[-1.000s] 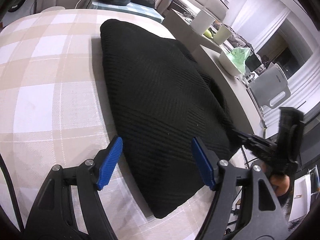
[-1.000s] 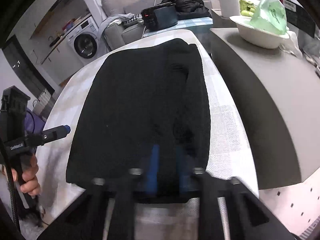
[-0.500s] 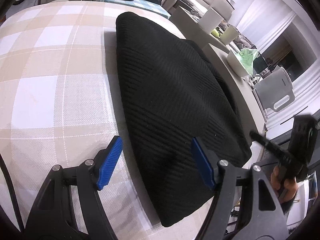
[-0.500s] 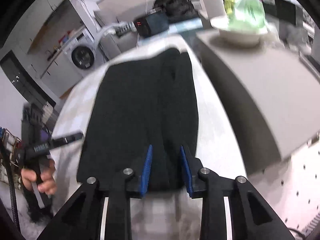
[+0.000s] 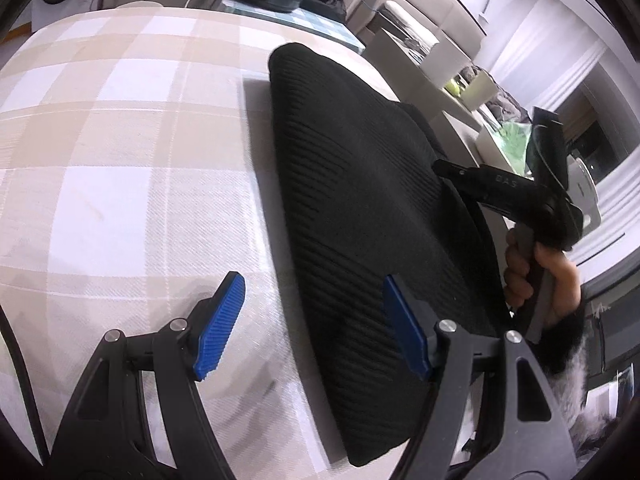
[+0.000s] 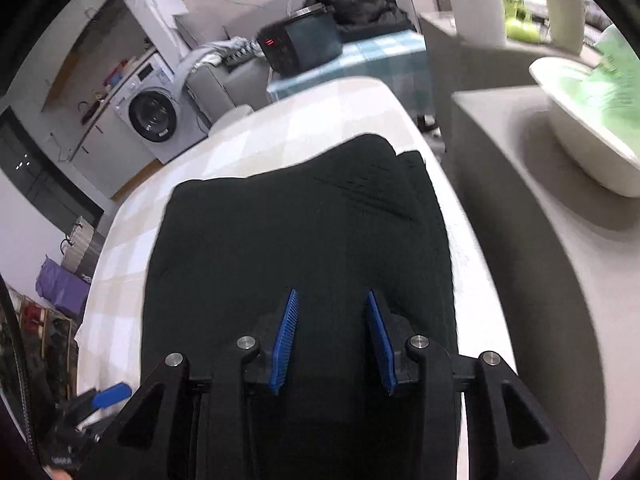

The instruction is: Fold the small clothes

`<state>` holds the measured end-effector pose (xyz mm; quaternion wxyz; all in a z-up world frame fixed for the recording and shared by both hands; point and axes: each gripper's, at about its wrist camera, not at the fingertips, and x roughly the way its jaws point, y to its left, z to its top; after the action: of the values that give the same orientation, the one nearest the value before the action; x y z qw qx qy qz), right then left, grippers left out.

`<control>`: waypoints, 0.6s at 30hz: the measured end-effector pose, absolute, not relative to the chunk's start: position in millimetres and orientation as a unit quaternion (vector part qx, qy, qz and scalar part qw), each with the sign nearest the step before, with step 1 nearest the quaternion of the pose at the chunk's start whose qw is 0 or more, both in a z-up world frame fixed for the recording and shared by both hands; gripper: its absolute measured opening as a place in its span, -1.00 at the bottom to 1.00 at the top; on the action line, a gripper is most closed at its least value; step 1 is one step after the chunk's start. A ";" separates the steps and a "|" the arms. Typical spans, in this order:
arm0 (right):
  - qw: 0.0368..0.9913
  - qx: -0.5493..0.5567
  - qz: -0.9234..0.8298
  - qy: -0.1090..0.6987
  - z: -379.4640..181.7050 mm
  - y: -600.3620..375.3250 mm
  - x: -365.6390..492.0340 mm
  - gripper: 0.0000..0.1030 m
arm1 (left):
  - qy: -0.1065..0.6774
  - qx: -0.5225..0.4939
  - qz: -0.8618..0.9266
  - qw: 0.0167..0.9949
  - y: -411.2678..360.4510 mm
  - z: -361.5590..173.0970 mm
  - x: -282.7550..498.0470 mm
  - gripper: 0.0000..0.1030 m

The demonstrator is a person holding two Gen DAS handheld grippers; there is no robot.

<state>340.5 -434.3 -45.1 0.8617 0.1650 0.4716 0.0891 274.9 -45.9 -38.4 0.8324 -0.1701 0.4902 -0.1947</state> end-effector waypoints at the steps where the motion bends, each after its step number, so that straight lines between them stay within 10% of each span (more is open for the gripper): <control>1: 0.861 0.164 0.096 0.472 -45.2 -434.1 343.4 -0.40 | 0.490 -0.171 -0.193 0.833 -43.9 -38.6 276.3 0.33; 5: 0.875 0.144 0.141 0.439 -30.8 -425.2 337.8 -0.90 | 0.492 -0.173 -0.190 0.832 -42.8 -40.6 280.5 0.33; 10: 0.910 0.172 0.148 0.347 14.3 -448.7 309.4 -0.92 | 0.494 -0.173 -0.194 0.830 -46.0 -42.8 281.7 0.33; 18: 0.889 0.112 0.025 0.444 -39.6 -459.9 335.3 -0.84 | 0.495 -0.166 -0.197 0.830 -54.3 -40.5 275.2 0.33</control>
<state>335.3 -459.9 -39.6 0.8886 0.1118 0.4443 0.0245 275.2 -54.3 -40.5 0.8297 -0.1659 0.4953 -0.1971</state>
